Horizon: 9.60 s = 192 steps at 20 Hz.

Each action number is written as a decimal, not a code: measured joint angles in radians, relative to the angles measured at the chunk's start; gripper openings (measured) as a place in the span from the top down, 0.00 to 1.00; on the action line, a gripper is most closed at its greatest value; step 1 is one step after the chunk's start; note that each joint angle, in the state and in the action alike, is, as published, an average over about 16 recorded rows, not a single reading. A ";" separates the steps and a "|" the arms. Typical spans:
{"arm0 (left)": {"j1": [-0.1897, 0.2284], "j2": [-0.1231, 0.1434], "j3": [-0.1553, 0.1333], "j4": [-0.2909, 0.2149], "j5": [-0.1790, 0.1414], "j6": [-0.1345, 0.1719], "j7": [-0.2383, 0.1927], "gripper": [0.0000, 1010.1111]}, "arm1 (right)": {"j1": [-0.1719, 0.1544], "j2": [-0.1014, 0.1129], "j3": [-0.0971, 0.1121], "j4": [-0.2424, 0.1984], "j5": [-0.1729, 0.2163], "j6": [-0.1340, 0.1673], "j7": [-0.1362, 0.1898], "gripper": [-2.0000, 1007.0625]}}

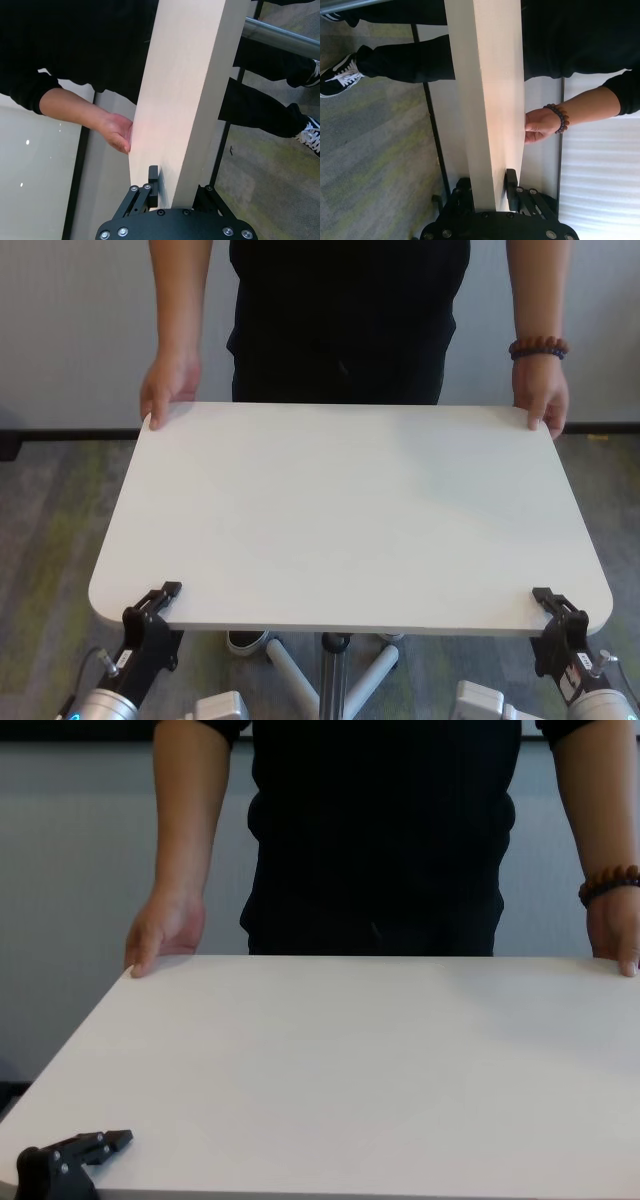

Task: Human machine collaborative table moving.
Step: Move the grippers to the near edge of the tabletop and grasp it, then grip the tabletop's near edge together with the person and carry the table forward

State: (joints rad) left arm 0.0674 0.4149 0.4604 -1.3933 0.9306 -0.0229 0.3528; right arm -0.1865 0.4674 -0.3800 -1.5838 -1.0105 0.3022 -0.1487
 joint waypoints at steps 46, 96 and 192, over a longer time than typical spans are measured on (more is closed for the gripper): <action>0.063 -0.003 -0.064 -0.132 -0.051 -0.039 -0.045 0.71 | -0.056 -0.001 0.051 -0.150 -0.040 0.017 0.019 0.74; -0.222 -0.132 0.038 0.059 0.035 -0.035 -0.029 0.71 | 0.185 -0.030 0.064 0.045 -0.101 -0.102 0.036 0.74; -0.401 -0.257 0.150 0.531 0.034 -0.083 0.120 0.71 | 0.408 -0.101 -0.072 0.489 -0.068 -0.146 -0.135 0.74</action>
State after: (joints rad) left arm -0.3340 0.1583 0.6104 -0.8623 0.9644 -0.1060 0.4724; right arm 0.2218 0.3667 -0.4518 -1.0943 -1.0781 0.1560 -0.2837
